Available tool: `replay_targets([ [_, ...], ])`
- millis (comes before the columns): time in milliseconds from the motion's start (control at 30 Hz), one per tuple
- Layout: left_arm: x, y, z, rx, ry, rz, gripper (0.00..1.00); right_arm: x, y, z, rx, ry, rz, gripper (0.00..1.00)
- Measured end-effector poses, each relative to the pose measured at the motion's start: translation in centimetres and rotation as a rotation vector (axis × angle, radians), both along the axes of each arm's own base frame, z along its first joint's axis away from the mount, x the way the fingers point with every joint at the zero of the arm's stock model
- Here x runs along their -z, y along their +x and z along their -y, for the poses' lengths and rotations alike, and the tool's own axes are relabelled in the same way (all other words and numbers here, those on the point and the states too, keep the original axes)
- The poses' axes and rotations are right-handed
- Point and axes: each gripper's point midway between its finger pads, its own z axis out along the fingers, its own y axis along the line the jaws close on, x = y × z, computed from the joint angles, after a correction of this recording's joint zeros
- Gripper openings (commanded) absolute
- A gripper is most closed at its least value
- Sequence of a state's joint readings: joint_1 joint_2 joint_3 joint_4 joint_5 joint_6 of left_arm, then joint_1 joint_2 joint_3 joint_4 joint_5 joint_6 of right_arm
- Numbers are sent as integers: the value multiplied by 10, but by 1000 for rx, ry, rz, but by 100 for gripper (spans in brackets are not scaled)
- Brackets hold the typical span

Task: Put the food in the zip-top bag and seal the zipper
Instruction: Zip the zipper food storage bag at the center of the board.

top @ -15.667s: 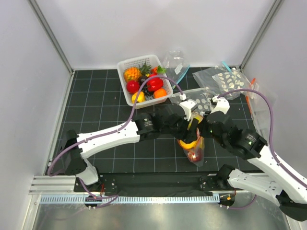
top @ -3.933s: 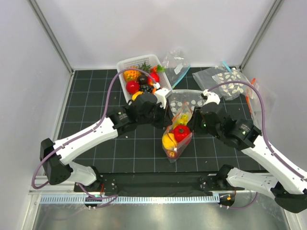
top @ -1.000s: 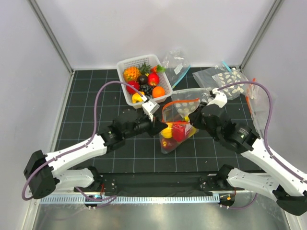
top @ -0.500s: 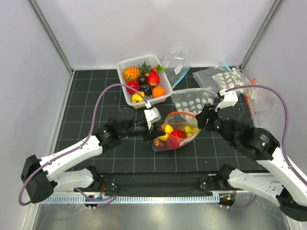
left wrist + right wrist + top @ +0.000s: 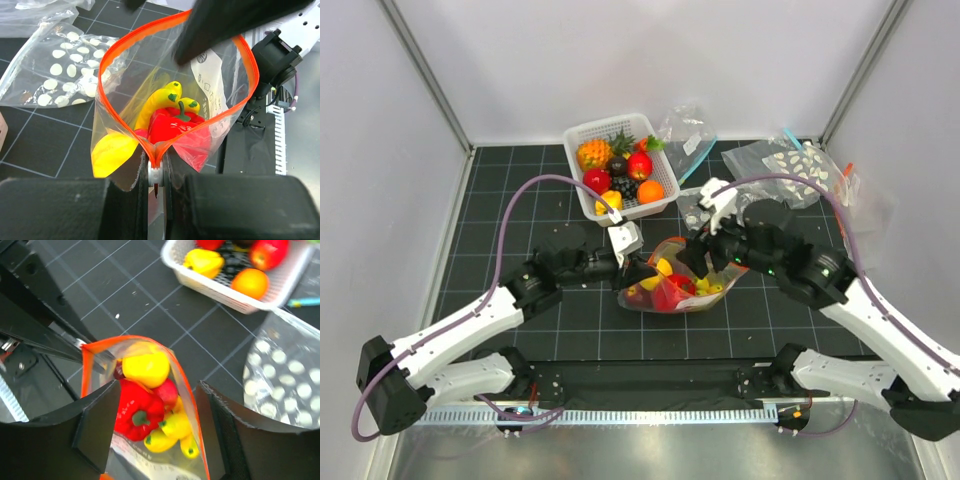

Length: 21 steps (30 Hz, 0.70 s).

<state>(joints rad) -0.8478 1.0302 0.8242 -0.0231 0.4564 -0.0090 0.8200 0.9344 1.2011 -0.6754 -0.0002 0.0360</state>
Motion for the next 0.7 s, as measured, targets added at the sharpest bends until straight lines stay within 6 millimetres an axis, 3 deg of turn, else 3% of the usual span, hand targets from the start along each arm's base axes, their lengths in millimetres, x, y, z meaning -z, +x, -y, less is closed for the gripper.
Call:
replay_targets([
  [33, 0, 0, 0, 0, 0, -1, 0, 3, 1, -8, -44, -16, 1, 77],
  [200, 0, 1, -1, -5, 0, -3, 0, 17, -6, -33, -221, -60, -9, 90],
  [567, 10, -2, 4, 0, 4, -92, 0, -9, -35, -49, -539, -37, 228, 93],
  [700, 12, -3, 4, -3, 5, -116, 0, -8, -37, -54, -604, -67, 249, 93],
])
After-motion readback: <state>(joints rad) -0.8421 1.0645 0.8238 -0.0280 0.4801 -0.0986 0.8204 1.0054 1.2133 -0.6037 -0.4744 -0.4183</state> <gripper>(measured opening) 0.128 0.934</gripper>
